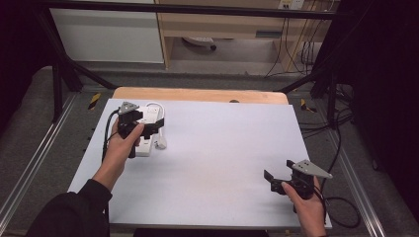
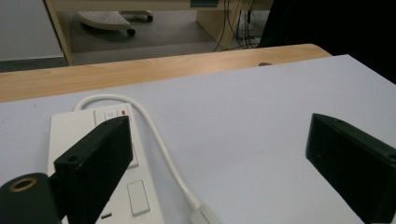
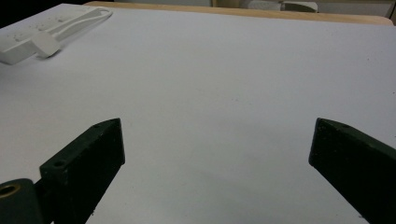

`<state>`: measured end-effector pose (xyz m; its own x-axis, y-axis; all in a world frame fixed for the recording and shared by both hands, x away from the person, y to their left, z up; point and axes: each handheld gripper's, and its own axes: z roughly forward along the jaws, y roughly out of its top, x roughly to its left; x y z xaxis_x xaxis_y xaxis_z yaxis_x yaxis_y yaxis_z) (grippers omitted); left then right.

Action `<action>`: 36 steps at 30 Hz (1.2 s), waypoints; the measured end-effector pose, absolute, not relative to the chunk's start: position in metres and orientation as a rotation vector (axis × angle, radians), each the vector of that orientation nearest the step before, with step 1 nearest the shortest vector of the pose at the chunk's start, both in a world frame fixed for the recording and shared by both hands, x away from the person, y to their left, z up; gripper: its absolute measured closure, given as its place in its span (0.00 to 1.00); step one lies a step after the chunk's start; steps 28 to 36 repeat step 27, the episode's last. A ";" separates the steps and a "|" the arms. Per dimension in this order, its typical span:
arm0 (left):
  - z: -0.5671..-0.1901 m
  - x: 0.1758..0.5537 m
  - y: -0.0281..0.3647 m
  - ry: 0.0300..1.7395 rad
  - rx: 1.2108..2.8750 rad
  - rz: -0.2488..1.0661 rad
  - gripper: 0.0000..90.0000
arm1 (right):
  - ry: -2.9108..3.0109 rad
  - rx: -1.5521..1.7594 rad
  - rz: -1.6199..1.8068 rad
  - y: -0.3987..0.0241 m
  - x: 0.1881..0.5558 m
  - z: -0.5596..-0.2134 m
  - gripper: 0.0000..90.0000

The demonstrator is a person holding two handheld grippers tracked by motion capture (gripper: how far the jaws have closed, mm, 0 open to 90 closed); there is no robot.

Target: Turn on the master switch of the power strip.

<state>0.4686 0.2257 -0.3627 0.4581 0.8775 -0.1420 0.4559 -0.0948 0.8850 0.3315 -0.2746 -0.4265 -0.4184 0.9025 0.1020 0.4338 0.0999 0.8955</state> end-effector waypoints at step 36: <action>-0.423 0.340 0.264 1.139 1.775 0.508 0.11 | 2.012 1.388 1.049 -0.269 0.356 -0.450 0.04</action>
